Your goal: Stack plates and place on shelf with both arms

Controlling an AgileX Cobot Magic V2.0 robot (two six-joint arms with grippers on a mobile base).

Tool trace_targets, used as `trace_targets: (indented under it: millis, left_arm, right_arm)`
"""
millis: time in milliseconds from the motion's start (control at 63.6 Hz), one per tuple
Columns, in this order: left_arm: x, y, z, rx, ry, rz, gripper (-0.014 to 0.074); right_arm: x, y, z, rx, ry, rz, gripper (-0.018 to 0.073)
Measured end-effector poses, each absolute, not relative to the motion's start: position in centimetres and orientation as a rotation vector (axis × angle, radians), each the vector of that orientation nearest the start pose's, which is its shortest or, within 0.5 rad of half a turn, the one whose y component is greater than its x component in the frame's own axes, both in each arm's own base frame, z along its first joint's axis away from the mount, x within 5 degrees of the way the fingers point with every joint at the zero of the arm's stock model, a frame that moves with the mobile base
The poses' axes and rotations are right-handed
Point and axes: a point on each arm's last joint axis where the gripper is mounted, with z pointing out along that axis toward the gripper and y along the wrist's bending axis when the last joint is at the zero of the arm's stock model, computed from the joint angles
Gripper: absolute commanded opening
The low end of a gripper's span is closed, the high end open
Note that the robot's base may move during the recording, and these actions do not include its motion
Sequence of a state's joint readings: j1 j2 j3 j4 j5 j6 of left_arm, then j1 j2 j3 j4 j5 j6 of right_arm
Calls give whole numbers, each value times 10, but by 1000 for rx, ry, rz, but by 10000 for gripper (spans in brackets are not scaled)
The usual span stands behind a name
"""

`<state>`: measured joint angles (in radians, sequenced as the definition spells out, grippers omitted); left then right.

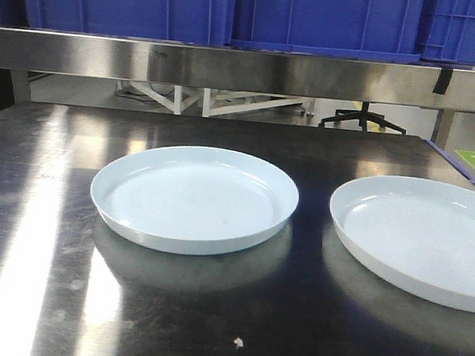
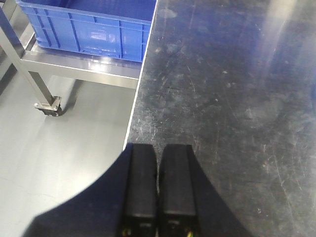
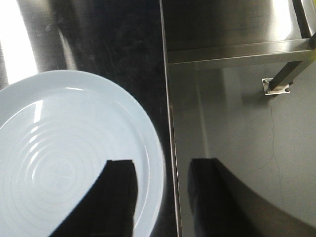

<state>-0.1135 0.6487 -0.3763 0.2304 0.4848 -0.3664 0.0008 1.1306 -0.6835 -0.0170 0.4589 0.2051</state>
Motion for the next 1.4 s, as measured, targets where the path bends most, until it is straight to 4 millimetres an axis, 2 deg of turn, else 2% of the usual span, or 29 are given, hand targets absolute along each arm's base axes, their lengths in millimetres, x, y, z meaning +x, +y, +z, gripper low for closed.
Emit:
trace_targets:
  millis: [881,1007,1211,1400]
  left_arm:
    - [121,-4,244,-112,2223,-32,96]
    - [121,-4,244,-112,2223,-32,96]
    - [121,-4,244,-112,2223,-32,96]
    - [121,-4,244,-112,2223,-32,96]
  right_arm:
    - [214,-1,254,239,2473,70,412]
    - [221,-1,252,240,2482,69,412]
    - [245,-1,250,241,2497,68,412]
    - [261,-1,240,245,2538,64,412]
